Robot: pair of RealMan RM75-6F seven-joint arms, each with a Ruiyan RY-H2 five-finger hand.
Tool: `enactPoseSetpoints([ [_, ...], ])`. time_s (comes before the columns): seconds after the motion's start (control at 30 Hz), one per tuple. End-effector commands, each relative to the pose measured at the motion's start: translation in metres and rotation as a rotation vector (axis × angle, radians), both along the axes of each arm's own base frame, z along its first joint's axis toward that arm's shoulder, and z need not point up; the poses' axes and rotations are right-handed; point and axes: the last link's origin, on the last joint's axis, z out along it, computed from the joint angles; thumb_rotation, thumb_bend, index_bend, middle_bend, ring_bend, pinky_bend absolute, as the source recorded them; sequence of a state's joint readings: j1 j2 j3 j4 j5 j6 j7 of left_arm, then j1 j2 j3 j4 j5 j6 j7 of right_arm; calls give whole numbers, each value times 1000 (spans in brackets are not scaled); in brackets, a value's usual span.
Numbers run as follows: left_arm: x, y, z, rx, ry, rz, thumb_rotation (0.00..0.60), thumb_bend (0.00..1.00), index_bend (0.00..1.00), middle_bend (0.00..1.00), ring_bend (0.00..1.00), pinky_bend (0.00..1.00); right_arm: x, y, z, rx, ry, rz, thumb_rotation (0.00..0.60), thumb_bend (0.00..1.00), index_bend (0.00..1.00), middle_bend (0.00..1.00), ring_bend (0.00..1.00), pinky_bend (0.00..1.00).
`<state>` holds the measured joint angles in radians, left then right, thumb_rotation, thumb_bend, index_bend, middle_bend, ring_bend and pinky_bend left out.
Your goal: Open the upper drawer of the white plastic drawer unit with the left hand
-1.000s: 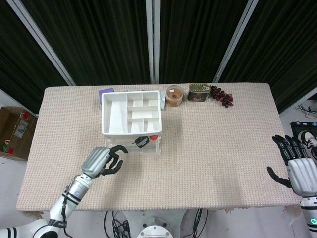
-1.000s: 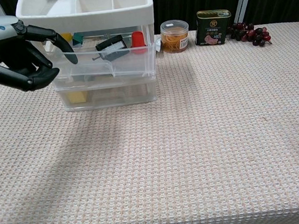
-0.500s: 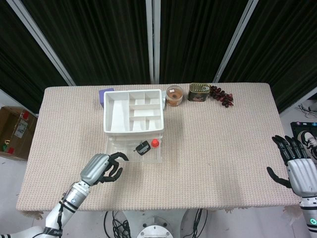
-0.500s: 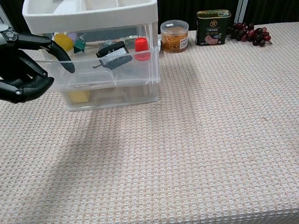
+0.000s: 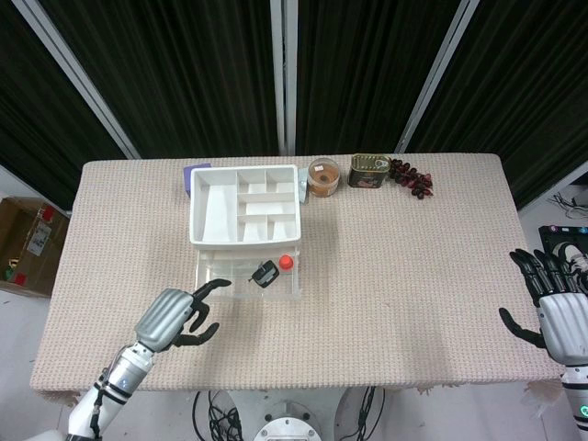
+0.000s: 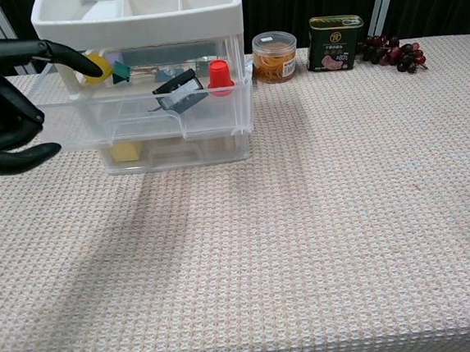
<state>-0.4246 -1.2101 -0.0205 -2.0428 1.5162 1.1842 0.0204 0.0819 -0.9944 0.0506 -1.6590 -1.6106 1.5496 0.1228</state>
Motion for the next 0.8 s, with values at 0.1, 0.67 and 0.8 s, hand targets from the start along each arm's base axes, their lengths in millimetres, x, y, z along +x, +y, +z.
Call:
enactPoseSetpoints([
  [0.1, 10, 19, 37, 161, 97, -169, 600, 348, 256, 840, 965, 1000, 4, 1, 4, -7, 9, 12, 600, 231, 0, 86, 0, 0],
  [0.67, 62, 101, 14, 272, 591, -691, 600, 261, 309, 837, 948, 1000, 21, 13, 29, -52, 51, 21, 600, 230, 0, 87, 0, 0],
  [0.8, 63, 105, 8, 273, 612, -701, 600, 242, 309, 833, 948, 1000, 19, 14, 27, -51, 50, 11, 600, 231, 0, 87, 0, 0],
])
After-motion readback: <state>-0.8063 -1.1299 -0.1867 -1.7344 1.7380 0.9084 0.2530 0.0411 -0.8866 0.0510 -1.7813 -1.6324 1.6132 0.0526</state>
